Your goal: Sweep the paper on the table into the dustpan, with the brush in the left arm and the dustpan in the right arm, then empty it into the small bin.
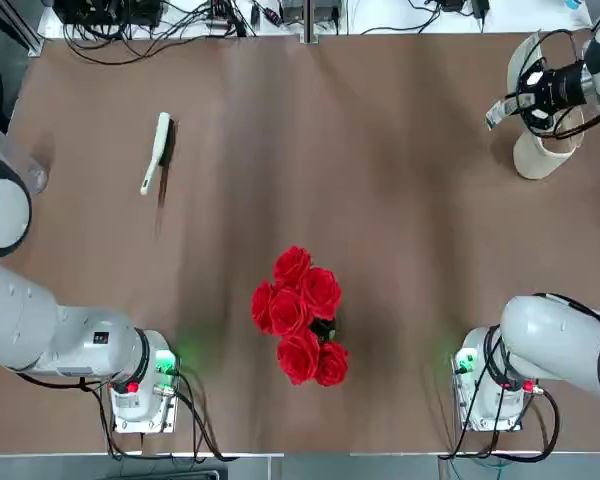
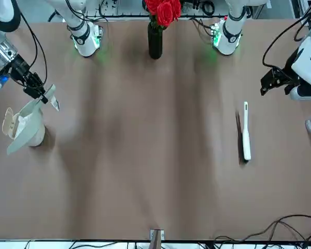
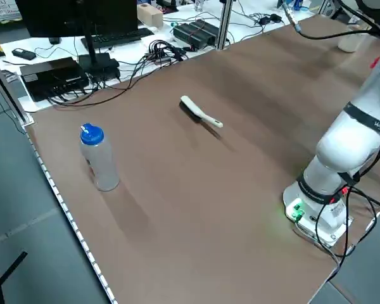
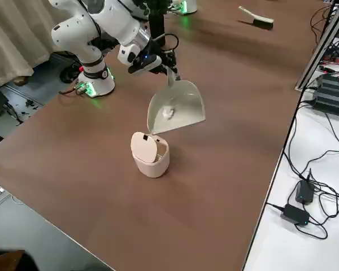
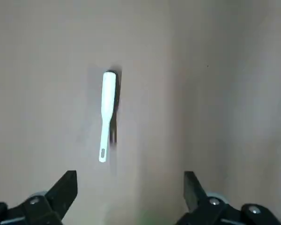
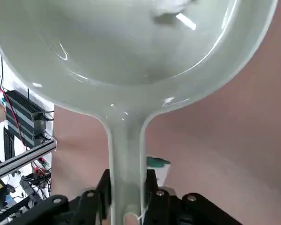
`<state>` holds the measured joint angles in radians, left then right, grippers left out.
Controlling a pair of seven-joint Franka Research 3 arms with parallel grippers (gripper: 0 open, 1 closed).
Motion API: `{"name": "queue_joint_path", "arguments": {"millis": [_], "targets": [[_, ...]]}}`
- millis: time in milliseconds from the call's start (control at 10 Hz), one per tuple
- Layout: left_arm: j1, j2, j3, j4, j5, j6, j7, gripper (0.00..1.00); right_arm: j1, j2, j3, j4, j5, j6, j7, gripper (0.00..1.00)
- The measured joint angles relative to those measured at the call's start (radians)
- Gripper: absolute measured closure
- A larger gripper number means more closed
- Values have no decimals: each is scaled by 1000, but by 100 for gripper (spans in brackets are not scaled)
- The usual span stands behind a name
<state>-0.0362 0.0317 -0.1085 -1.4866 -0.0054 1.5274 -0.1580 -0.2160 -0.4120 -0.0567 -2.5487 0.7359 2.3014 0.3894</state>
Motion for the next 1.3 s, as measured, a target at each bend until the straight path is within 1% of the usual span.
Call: {"name": "queue_joint_path", "arguments": {"millis": [300, 500, 800, 1000, 1300], "targets": [[5, 0, 1, 0, 0, 0, -2, 0, 0, 0, -20, -8, 18, -10, -7, 67], [10, 0, 1, 0, 0, 0, -2, 0, 0, 1, -29, -10, 50, -21, -7, 67], [9, 0, 1, 0, 0, 0, -2, 0, 0, 27, -49, -2, 72, -31, -7, 67], [10, 0, 1, 0, 0, 0, -2, 0, -1, 64, -67, 48, 75, -93, -7, 67], [11, 1, 4, -2, 0, 0, -2, 0, -3, 123, -119, 132, 77, -173, -7, 67]]}}
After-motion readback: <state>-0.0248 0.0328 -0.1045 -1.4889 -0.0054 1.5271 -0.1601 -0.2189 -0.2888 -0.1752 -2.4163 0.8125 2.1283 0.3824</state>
